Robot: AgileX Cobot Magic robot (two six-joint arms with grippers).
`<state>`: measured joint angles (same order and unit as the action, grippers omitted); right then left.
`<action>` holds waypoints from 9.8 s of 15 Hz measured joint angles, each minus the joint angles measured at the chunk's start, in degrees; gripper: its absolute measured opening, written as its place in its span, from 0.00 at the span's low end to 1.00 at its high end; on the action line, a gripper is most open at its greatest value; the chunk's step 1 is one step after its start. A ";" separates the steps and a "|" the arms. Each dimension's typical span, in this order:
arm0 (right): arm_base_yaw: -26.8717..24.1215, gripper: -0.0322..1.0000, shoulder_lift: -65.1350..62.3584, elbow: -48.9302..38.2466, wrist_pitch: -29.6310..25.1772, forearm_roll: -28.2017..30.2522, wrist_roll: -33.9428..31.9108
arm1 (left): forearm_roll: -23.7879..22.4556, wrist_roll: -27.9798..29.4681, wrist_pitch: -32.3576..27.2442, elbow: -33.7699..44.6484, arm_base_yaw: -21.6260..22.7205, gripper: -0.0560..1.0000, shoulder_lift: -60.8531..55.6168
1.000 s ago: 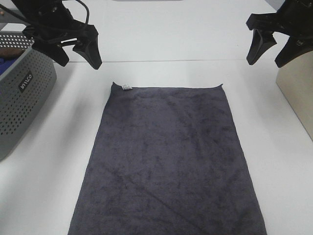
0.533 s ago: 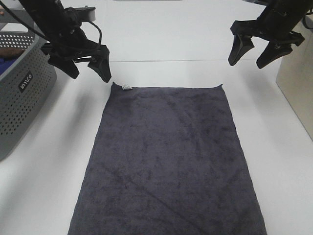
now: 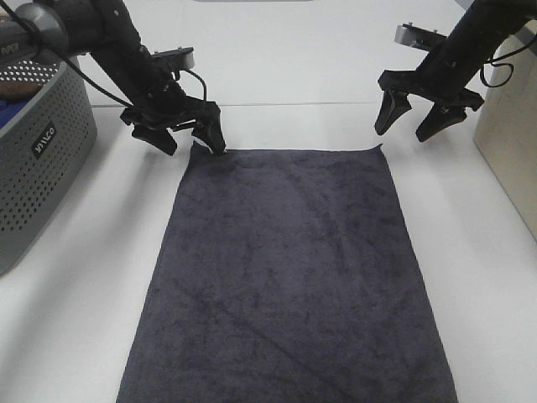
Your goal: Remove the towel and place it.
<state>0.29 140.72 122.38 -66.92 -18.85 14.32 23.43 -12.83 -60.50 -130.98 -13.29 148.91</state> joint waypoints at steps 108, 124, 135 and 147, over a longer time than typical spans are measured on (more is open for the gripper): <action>2.75 0.74 -19.48 12.55 -2.81 11.40 -14.32 | -24.47 15.36 -8.88 -8.94 7.45 0.80 -22.52; 0.40 0.74 -82.39 -56.89 -2.86 13.12 -14.32 | -23.89 14.55 -4.70 63.88 17.48 0.80 -88.46; 0.40 0.74 -124.39 -85.26 5.33 15.76 -11.00 | -30.77 14.90 -2.64 92.93 17.48 0.80 -137.51; 0.40 0.74 -140.95 -92.36 5.39 15.81 -9.51 | -23.43 10.43 -5.44 99.41 17.48 0.80 -149.20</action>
<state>0.69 -0.23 30.02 -61.54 -3.04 4.81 0.00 -2.41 -65.95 -31.57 4.18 -0.29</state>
